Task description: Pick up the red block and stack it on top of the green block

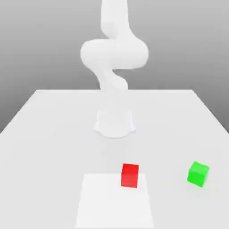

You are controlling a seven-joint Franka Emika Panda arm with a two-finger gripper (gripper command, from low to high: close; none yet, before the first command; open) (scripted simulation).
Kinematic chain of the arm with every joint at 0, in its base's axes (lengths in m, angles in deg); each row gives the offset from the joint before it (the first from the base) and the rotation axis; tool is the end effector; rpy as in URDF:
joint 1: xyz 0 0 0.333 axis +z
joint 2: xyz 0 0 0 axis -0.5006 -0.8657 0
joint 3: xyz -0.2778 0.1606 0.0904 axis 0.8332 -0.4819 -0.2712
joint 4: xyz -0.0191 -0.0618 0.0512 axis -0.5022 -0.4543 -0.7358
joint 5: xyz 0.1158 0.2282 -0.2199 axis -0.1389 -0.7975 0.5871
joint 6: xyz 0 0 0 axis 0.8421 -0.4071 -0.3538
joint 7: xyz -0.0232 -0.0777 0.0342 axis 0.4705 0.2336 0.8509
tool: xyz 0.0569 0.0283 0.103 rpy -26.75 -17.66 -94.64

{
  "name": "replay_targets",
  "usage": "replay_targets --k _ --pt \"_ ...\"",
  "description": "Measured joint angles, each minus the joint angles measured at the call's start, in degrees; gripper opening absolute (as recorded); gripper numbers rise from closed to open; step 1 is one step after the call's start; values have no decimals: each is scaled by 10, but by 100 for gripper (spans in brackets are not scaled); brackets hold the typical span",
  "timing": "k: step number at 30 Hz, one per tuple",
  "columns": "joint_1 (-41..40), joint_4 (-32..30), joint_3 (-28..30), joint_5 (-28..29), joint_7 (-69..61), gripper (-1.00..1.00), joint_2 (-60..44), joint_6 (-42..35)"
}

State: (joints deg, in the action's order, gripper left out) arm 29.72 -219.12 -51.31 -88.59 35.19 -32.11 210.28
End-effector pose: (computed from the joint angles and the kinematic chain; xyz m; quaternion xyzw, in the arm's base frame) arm 0.3148 0.0098 0.6666 -0.8599 0.3684 -0.3260 0.1364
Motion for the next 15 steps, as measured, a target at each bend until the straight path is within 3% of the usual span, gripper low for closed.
replay_targets --k 15 --pt "-7 -261 -70 -13 115 0 -283 211"
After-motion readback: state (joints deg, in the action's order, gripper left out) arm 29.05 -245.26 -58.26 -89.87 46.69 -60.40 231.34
